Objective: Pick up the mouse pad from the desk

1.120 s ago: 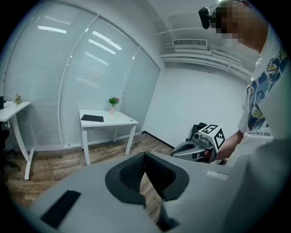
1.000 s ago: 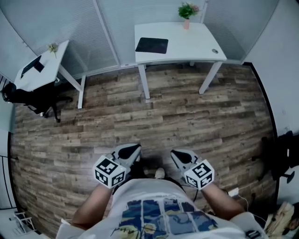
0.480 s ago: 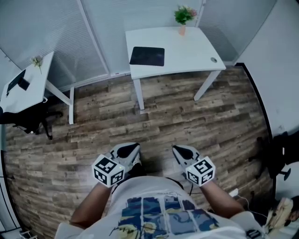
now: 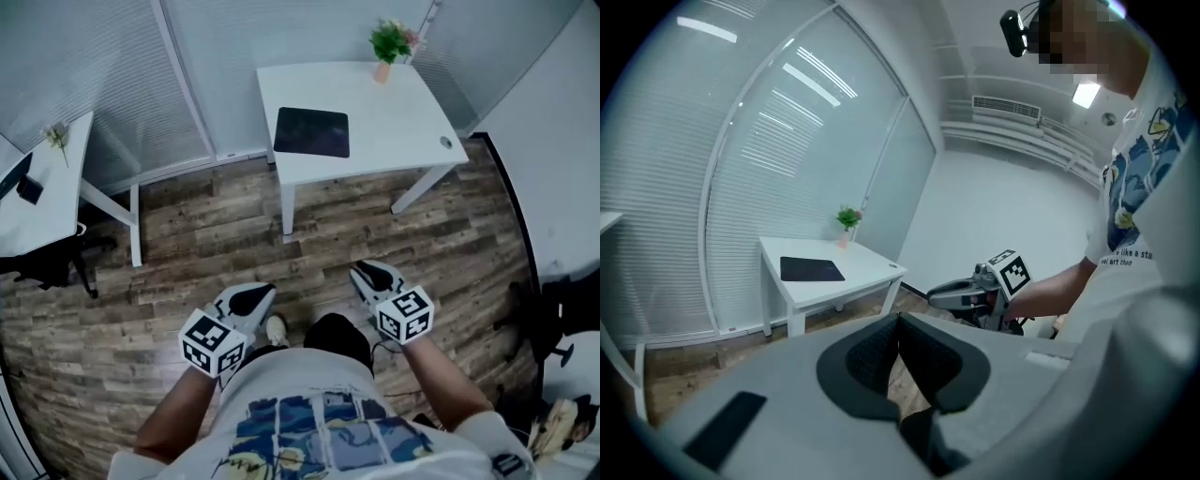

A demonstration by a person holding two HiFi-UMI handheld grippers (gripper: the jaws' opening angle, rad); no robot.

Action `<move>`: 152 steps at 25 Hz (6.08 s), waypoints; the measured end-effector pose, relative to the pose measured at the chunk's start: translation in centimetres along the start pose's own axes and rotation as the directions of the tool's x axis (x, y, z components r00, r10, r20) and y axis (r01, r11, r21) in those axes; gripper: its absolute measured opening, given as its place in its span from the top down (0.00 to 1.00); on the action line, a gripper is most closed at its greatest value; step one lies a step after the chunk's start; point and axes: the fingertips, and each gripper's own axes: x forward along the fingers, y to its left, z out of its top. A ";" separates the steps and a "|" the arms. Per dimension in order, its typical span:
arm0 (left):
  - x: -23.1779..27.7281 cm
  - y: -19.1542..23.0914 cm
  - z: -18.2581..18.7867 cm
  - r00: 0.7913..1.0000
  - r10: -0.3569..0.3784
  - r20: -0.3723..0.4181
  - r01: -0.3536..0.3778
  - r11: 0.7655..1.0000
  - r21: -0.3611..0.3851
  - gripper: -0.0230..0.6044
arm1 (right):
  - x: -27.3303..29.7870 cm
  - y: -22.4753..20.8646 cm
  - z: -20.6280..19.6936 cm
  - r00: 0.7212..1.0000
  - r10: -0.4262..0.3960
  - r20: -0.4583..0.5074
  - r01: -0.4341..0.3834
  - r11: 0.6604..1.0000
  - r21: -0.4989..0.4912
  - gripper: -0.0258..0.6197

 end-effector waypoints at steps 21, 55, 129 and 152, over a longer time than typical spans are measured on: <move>14.2 15.3 12.5 0.977 0.209 0.032 -0.205 0.974 -0.100 0.96 | 27.5 -34.8 10.5 0.988 -0.084 -0.133 0.082 0.996 -0.019 0.79; 18.1 21.9 14.6 0.915 0.404 0.011 -0.394 0.898 -0.197 0.96 | 44.1 -45.0 11.4 0.952 -0.088 -0.295 0.076 0.996 -0.052 0.87; -8.1 7.8 1.3 0.957 0.202 0.210 -0.185 0.978 -0.097 0.96 | 12.4 -3.5 35.1 0.993 0.054 0.105 -0.035 0.985 -0.167 0.92; -10.5 6.0 -0.3 0.956 0.182 0.229 -0.167 0.982 -0.083 0.96 | 7.1 4.9 34.0 0.982 0.120 0.144 -0.089 0.974 -0.206 0.92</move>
